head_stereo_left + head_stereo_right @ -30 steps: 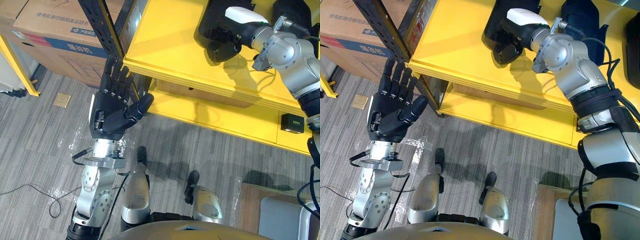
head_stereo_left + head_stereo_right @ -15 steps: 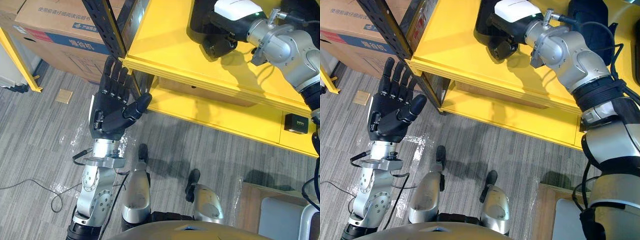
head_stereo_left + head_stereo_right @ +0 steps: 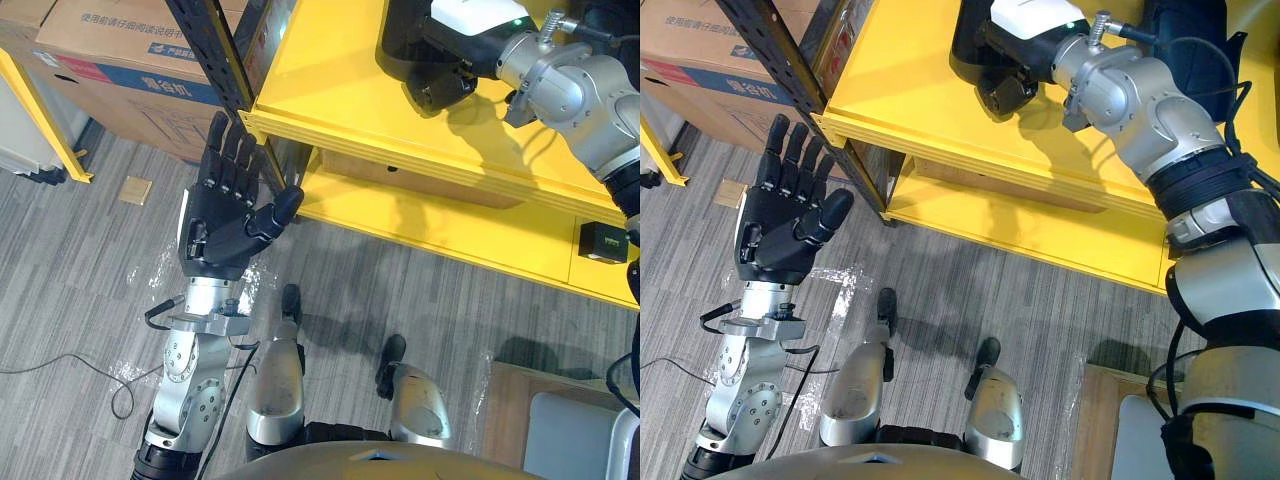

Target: Walk over and take three plastic housings, then place them on the shelf

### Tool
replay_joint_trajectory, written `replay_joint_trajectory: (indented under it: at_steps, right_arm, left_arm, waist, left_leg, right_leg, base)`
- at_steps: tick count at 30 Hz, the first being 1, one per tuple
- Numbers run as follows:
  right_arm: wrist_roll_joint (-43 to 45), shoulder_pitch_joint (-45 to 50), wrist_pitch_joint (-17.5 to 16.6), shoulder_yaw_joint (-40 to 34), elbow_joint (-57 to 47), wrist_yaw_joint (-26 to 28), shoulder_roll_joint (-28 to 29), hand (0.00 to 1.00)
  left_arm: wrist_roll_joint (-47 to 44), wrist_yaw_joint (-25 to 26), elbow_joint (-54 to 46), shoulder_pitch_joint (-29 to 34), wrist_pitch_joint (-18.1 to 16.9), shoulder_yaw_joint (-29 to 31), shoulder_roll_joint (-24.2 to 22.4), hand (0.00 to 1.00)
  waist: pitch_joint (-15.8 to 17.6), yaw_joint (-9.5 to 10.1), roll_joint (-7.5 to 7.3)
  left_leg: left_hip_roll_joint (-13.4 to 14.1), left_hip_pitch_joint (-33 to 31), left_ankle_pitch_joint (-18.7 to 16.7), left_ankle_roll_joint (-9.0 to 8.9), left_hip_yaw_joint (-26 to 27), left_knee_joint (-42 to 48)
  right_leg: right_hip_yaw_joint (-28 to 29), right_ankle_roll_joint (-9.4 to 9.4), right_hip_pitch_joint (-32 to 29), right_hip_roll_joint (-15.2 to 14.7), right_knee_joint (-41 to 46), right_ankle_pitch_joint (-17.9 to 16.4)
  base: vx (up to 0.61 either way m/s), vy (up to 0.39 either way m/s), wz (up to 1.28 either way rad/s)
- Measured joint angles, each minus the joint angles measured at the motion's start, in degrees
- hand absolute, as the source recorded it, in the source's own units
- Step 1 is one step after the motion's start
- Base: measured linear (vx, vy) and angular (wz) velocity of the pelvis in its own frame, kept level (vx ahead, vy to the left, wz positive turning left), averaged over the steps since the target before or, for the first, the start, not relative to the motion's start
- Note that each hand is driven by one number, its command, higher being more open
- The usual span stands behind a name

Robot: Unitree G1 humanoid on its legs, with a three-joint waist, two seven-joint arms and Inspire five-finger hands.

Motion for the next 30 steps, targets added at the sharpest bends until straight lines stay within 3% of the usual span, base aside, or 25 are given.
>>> replay_joint_trajectory:
  at_steps: [6, 7, 17, 30]
  right_arm:
    - [-0.01, -1.15, 0.84, 0.0, 1.33, -0.08, -0.04, 0.0]
    - [0.0, -1.31, 1.0, -0.01, 1.56, -0.2, -0.13, 1.0]
    - [-1.74, -1.55, 0.75, -0.04, 1.46, -0.55, -0.31, 1.0]
    - [-2.05, -1.9, -0.75, -0.05, 1.42, -0.12, -0.31, 1.0]
  left_arm:
    - [0.01, 0.02, 0.01, -0.14, -0.58, -0.78, 0.03, 1.0]
    - [0.02, 0.02, 0.04, -0.17, -0.58, -1.28, 0.03, 1.0]
    - [0.06, 0.06, 0.6, -0.31, -0.65, -2.27, 0.03, 1.0]
    - [0.17, -0.09, 0.61, -0.37, -0.65, -2.35, -0.02, 1.0]
  waist:
    - [0.19, -0.04, 0.55]
    - [0.22, 0.02, 1.0]
    - [0.15, -0.13, 2.62]
    - [-0.08, -0.42, 3.03]
  left_leg:
    - [-0.04, -0.02, 0.57, -0.14, 0.13, -0.98]
    - [-0.07, -0.03, 0.6, -0.24, 0.19, -1.14]
    - [-0.02, -0.13, 0.71, -0.27, 1.41, -1.23]
    - [-0.13, 1.67, 1.23, 0.04, 1.79, -1.31]
  right_leg:
    - [0.32, -0.01, -0.92, -0.11, 0.61, -0.02]
    - [0.42, -0.01, -1.1, -0.14, 0.68, -0.02]
    - [1.94, -0.34, -3.0, -0.4, 2.48, -0.46]
    - [1.97, -0.21, -1.52, -0.66, 2.68, -0.58]
  base:
    - [0.0, 0.0, 0.0]
    - [0.0, 0.0, 0.0]
    - [-0.01, -0.025, -0.06]
    - [0.0, -0.011, 0.0]
